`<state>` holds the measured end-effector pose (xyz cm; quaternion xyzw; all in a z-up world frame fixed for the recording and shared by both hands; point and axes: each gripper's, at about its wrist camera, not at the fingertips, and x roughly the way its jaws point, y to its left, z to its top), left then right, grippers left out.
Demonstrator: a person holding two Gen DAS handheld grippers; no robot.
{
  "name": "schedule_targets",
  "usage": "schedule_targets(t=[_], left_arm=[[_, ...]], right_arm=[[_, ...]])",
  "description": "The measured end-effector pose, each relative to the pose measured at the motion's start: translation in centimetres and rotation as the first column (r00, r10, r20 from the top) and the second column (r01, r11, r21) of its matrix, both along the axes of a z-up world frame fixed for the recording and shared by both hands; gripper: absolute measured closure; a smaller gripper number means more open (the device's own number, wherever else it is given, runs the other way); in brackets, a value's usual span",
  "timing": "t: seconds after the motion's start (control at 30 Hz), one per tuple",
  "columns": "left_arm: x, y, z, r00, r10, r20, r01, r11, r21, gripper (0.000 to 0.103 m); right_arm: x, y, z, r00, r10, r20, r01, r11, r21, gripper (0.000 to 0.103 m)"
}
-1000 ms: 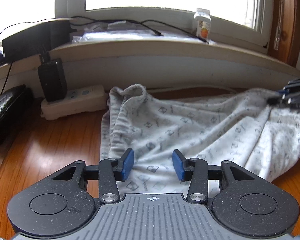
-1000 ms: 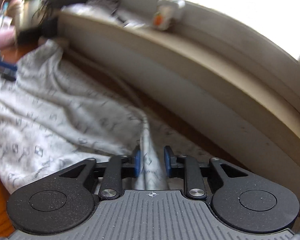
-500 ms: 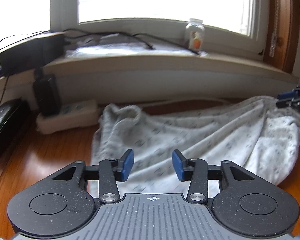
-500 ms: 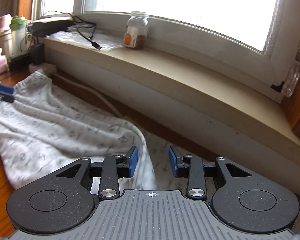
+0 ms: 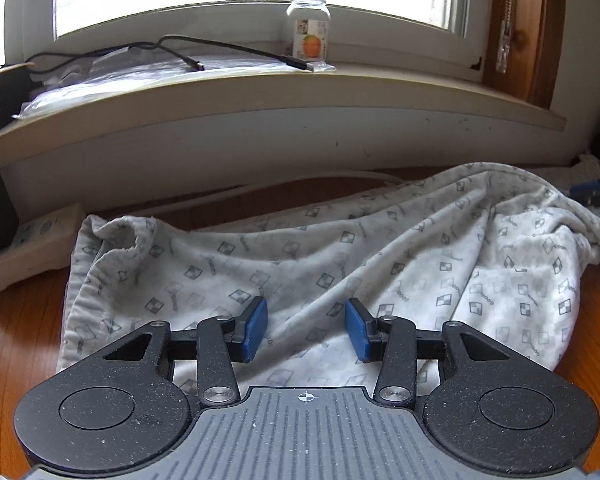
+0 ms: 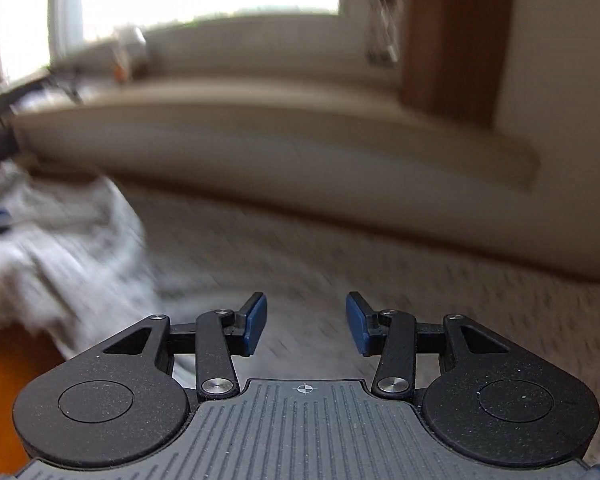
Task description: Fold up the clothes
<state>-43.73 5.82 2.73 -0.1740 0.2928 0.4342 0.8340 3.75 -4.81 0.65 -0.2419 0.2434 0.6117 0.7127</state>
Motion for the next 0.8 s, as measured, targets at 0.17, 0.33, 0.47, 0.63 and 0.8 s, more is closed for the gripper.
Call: schedule_targets(t=[0.17, 0.33, 0.47, 0.63, 0.8], left_arm=[[-0.6, -0.8, -0.1, 1.0, -0.004, -0.02, 0.004, 1.0, 0.018, 0.056], [-1.3, -1.9, -0.1, 1.0, -0.008, -0.004, 0.008, 1.0, 0.021, 0.056], [-2.3, -3.3, 0.1, 1.0, -0.003, 0.0, 0.003, 1.0, 0.014, 0.056], [-3.3, -5.7, 0.2, 1.0, -0.002, -0.006, 0.002, 1.0, 0.023, 0.056], [-3.6, -5.3, 0.8, 1.0, 0.012, -0.017, -0.012, 1.0, 0.002, 0.056]], right_arm=[[1.3, -0.9, -0.9, 0.999, -0.001, -0.045, 0.0, 1.0, -0.022, 0.058], [1.2, -2.6, -1.2, 0.998, 0.046, -0.047, -0.047, 0.999, -0.012, 0.058], [0.7, -4.2, -1.1, 0.997, 0.06, -0.044, -0.06, 0.998, 0.0, 0.058], [-0.1, -6.3, -1.5, 0.998, 0.056, -0.032, -0.054, 0.997, 0.048, 0.058], [-0.3, -6.4, -1.7, 0.998, 0.049, -0.03, -0.047, 0.996, 0.076, 0.057]])
